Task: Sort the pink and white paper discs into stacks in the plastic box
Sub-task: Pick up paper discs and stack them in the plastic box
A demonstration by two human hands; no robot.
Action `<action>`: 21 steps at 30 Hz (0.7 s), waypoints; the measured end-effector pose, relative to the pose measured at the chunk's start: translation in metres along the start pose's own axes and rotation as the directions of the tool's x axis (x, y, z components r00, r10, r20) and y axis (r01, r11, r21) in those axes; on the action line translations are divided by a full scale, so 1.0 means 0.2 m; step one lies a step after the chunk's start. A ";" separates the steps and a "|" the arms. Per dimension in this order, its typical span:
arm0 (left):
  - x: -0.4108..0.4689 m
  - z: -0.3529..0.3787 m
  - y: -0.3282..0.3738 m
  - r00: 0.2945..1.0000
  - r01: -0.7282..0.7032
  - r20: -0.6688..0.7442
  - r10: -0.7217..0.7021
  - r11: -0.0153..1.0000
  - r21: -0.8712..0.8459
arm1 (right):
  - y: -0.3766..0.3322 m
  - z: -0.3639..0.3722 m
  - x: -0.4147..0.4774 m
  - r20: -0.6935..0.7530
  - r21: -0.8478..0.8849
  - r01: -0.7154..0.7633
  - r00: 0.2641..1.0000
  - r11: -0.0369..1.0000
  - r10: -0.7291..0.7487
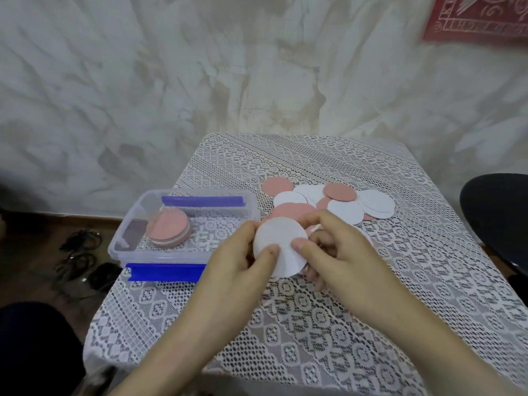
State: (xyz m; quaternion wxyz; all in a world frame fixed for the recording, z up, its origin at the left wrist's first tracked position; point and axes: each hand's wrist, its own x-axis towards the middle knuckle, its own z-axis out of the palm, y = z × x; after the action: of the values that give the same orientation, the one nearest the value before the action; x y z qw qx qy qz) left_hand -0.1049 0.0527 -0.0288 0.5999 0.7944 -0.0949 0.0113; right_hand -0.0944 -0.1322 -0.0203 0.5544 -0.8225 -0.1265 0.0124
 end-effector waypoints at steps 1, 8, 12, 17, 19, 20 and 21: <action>0.00 -0.04 0.00 1.000 0.012 -0.013 -0.012 1.000 0.005 | -0.02 0.02 0.02 0.022 0.000 0.005 1.000 1.000 -0.005; 0.02 -0.35 -0.04 0.991 0.107 -0.091 -0.101 0.992 0.064 | -0.13 0.24 0.23 0.087 -0.035 -0.006 0.996 0.999 0.009; 0.02 -0.55 -0.07 0.973 0.127 -0.211 -0.088 0.975 0.183 | -0.20 0.37 0.35 0.123 -0.041 -0.058 0.990 0.997 0.063; 0.01 -0.73 -0.09 0.943 0.153 -0.330 -0.035 0.929 0.338 | -0.24 0.51 0.51 0.150 -0.118 -0.073 0.984 0.990 0.090; 0.00 -0.77 -0.11 0.930 0.178 -0.368 -0.010 0.887 0.426 | -0.25 0.57 0.58 0.146 -0.134 -0.093 0.983 0.987 0.113; -0.01 -0.79 -0.12 0.922 0.179 -0.387 0.014 0.870 0.458 | -0.25 0.61 0.60 0.145 -0.149 -0.104 0.981 0.983 0.126; -0.01 -0.81 -0.13 0.916 0.179 -0.400 0.039 0.851 0.493 | -0.25 0.65 0.63 0.149 -0.171 -0.110 0.979 0.979 0.136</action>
State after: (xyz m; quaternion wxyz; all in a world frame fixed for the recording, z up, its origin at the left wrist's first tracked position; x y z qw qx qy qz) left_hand -0.0865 0.2139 -0.0094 0.3695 0.9105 0.0644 0.1741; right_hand -0.0022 0.0306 -0.0094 0.4719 -0.8675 -0.1196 0.1024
